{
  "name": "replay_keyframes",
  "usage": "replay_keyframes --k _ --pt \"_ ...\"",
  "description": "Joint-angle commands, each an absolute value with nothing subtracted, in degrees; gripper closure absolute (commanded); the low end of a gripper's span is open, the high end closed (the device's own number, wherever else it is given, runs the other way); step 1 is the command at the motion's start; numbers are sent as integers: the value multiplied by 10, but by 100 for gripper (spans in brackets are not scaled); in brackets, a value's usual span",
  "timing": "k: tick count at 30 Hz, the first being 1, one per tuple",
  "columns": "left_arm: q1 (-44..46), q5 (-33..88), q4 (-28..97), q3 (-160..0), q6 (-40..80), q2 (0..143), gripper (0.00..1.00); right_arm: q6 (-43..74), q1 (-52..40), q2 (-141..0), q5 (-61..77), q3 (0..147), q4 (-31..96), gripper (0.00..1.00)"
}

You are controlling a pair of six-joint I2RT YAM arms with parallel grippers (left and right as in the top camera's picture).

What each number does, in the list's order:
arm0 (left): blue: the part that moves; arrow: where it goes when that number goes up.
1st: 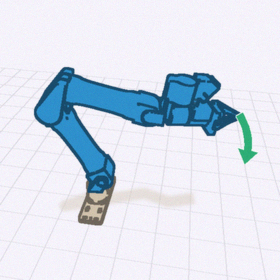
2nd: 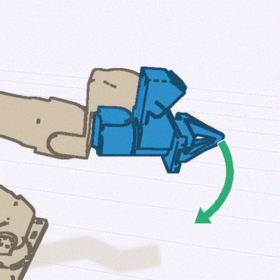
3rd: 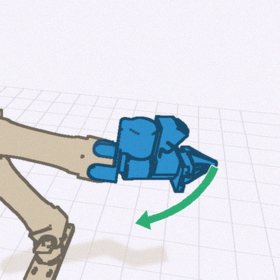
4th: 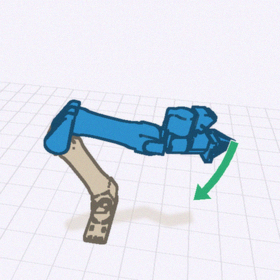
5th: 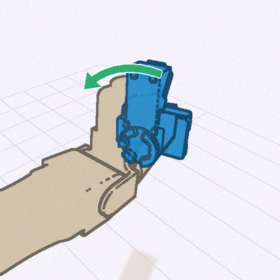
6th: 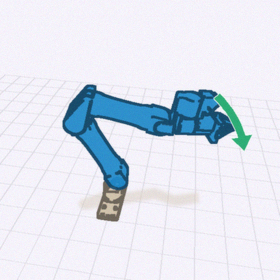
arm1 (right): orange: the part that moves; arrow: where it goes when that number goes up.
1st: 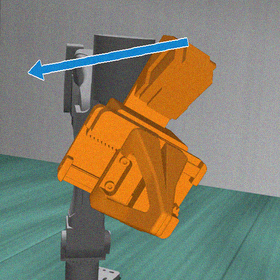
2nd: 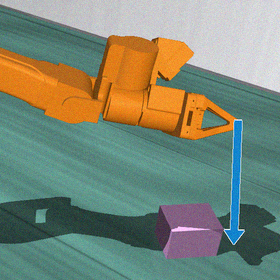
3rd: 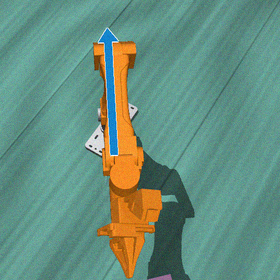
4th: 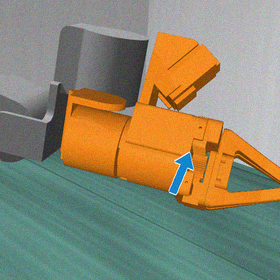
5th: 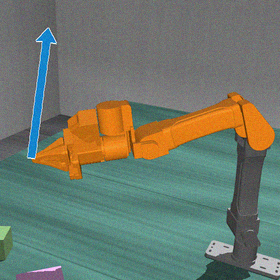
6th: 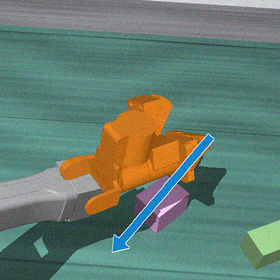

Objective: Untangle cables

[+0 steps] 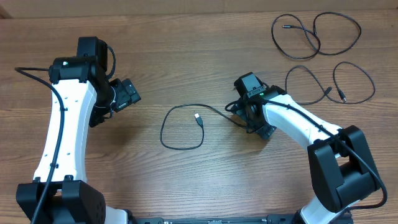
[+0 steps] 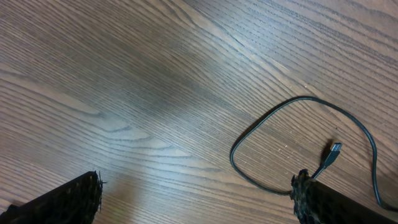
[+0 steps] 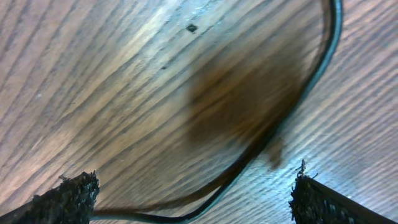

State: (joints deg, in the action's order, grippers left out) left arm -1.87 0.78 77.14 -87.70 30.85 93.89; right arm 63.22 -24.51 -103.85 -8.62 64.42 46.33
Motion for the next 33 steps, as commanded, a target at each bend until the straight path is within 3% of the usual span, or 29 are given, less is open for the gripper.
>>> replay_keyframes --k 1,25,30,33 --pt "-14 0 771 -881 294 944 0 643 -247 -1030 -102 641 472 0" --pt "-14 0 774 -881 293 944 1 647 -247 -1038 -112 616 478 0" --pt "-14 0 774 -881 293 944 1 648 -247 -1038 -103 594 456 6" --pt "-14 0 774 -881 293 944 0 647 -247 -1038 -93 594 457 15"
